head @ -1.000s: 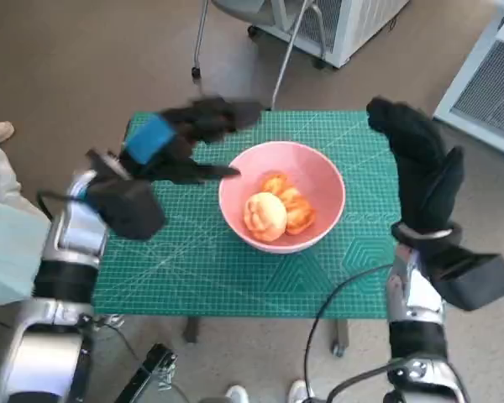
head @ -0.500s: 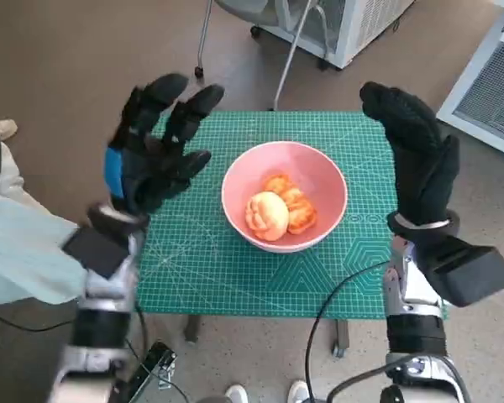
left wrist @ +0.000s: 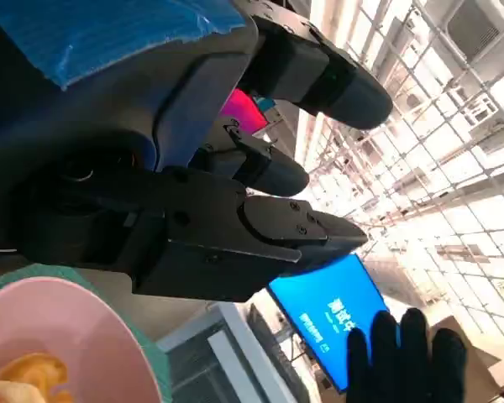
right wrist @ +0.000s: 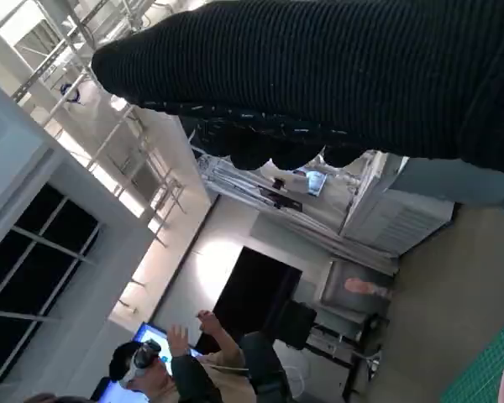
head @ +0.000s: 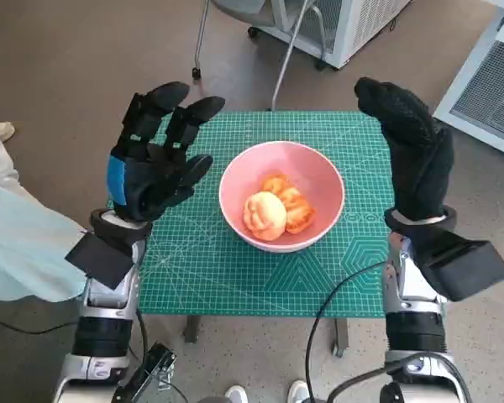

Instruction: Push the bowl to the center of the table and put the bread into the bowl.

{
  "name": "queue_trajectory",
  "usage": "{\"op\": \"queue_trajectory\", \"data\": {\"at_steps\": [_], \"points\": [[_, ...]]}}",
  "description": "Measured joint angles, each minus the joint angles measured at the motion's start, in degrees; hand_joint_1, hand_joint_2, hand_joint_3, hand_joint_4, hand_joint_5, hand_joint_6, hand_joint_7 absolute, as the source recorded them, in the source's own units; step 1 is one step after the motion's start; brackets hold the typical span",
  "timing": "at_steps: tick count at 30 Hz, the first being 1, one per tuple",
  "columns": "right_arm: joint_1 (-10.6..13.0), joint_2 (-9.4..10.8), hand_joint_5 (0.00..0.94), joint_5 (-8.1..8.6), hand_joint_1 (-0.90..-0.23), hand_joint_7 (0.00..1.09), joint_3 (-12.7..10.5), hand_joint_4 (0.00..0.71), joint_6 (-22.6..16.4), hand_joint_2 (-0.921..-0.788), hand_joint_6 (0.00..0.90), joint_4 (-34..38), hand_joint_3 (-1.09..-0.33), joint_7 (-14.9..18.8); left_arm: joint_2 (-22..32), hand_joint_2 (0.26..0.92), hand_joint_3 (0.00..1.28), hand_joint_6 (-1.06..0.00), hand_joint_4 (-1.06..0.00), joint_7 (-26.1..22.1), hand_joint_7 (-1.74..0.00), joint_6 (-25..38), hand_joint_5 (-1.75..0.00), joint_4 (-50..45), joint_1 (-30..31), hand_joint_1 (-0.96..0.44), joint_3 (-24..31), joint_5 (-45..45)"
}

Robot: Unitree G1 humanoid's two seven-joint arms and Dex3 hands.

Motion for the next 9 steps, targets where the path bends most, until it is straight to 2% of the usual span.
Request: {"op": "queue_trajectory", "data": {"at_steps": [9], "points": [[0.01,0.00,0.005,-0.84,-0.568,0.80,0.42,0.373,0.67,-0.921,0.011,-0.18,-0.785,-0.25,-1.02,0.921,0.22,-0.24,-0.18,0.55,-0.81,0.09,-0.80,-0.53,0.28,-0.09,-0.06,0.37]]}}
